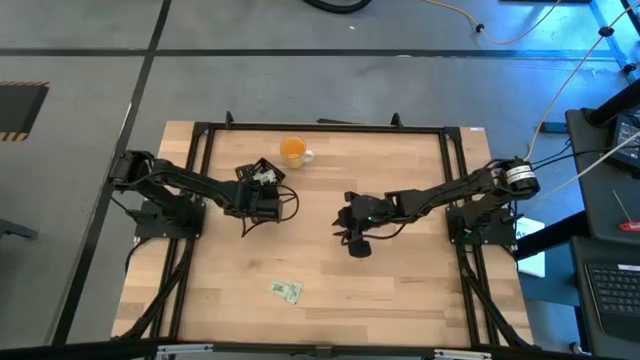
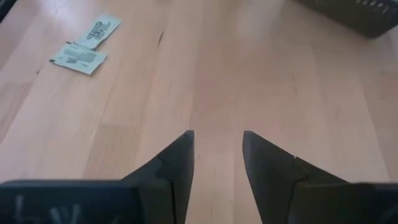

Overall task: Pick and place Stevia / Truvia into bins
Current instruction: Put the green stevia packet into the black bin

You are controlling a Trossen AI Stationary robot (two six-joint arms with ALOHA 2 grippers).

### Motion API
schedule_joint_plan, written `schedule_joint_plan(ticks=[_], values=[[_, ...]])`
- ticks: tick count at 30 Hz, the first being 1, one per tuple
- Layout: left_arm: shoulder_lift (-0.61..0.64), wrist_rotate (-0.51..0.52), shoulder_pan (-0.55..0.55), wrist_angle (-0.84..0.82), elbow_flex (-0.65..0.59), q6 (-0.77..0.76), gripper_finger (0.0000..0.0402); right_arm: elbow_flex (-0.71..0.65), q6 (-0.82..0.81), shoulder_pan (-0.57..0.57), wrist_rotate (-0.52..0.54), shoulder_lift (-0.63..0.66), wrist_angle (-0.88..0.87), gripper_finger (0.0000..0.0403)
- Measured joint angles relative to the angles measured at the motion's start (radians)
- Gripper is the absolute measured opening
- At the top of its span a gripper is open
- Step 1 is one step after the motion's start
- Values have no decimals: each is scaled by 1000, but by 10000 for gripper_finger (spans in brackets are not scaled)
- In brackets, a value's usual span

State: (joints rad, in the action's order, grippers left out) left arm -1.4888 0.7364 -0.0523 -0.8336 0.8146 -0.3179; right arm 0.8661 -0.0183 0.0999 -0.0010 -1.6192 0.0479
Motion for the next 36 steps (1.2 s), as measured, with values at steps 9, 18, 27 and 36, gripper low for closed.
schedule_joint_plan(ticks=[9, 18, 27, 36], values=[[39, -13, -15, -65, 63, 29, 87, 0, -8, -1, 0, 0, -12, 140], [113, -160, -93, -55, 165, 52, 97, 0, -26, 0, 0, 0, -20, 140], [79, -552, -305, 230, 157, 232, 87, 0, -28, 0, 0, -1, -47, 140], [-86, -557, -472, 387, 157, 148, 89, 0, -32, 0, 0, -1, -43, 140]])
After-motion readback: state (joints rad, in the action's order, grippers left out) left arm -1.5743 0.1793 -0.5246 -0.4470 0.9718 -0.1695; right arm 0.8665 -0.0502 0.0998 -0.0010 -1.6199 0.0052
